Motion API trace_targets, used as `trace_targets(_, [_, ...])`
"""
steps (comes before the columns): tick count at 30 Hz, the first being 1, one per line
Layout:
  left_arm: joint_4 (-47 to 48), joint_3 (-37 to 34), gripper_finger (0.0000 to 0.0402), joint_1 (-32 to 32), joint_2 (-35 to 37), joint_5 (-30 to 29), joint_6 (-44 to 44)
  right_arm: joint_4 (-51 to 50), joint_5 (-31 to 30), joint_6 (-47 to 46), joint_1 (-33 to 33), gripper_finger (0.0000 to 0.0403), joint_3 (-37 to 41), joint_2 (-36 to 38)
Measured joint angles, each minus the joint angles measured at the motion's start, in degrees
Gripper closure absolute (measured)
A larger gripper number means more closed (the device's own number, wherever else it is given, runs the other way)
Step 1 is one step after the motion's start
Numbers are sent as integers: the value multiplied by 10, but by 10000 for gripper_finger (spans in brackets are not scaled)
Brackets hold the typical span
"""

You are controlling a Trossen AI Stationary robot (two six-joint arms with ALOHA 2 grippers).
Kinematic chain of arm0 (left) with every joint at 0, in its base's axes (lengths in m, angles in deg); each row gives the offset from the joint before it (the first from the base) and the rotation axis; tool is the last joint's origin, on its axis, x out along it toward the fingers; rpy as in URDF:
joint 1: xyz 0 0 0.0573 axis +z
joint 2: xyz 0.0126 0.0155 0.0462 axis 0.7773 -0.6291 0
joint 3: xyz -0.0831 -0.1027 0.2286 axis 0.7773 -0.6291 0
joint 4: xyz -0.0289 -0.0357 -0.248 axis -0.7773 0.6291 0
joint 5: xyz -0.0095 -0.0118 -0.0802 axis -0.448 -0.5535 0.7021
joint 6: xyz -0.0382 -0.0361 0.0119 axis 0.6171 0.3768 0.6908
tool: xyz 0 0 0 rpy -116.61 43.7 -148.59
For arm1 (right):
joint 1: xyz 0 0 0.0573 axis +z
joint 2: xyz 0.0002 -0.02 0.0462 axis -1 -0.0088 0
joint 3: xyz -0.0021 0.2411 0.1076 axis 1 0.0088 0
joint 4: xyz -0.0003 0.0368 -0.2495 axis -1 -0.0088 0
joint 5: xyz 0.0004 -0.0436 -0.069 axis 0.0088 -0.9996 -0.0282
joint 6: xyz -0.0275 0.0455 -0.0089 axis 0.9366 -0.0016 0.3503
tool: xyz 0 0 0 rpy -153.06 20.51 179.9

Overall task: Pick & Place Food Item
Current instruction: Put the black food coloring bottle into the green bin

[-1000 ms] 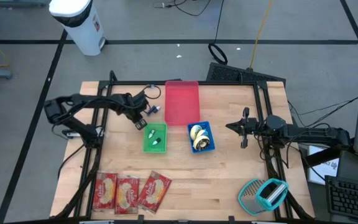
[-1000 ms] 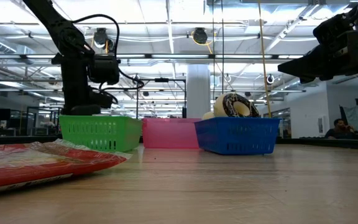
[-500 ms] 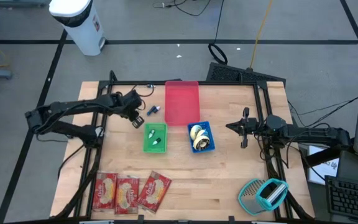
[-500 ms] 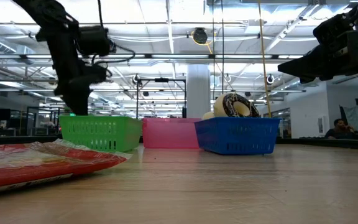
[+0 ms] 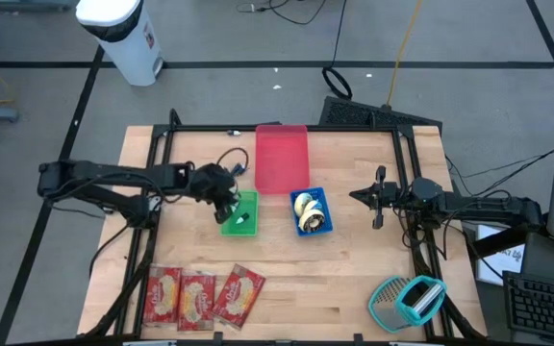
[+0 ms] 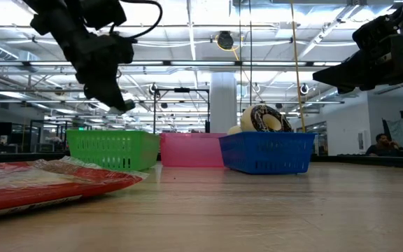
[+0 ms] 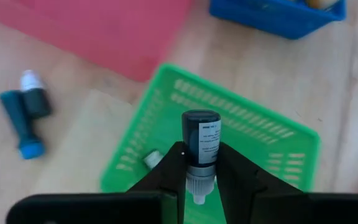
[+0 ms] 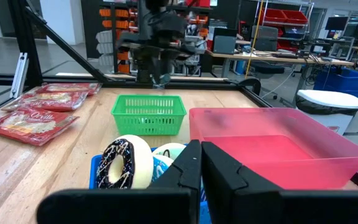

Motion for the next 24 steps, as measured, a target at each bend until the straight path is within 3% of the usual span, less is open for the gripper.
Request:
trace_targets(10, [-18, 0, 340, -34, -78, 6, 31, 0, 0, 0, 0, 399, 0, 0])
trace_targets(24, [-74, 0, 279, -32, -109, 0, 46, 0, 0, 0, 0, 398, 0, 0])
